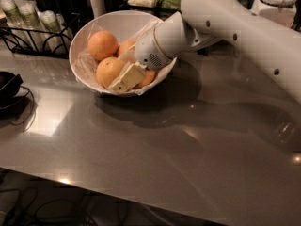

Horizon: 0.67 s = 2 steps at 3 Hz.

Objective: Pick orange from white bowl

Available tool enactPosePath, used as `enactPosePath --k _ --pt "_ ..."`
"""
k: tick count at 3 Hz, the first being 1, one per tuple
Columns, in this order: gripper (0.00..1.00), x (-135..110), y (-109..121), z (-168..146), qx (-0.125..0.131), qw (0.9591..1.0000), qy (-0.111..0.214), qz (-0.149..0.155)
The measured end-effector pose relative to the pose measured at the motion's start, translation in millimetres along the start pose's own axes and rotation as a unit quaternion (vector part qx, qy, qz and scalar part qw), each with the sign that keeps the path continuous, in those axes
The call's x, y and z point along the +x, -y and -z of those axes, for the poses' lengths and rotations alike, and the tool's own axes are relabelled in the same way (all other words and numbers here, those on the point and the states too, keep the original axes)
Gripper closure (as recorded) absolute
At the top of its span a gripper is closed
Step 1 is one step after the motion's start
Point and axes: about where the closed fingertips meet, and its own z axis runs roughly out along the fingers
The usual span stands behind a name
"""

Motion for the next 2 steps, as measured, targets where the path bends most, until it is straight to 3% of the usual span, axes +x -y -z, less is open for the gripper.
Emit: enactPosePath --k 2 --pt "0.79 -2.2 0.1 1.7 0.000 1.0000 0.000 0.000"
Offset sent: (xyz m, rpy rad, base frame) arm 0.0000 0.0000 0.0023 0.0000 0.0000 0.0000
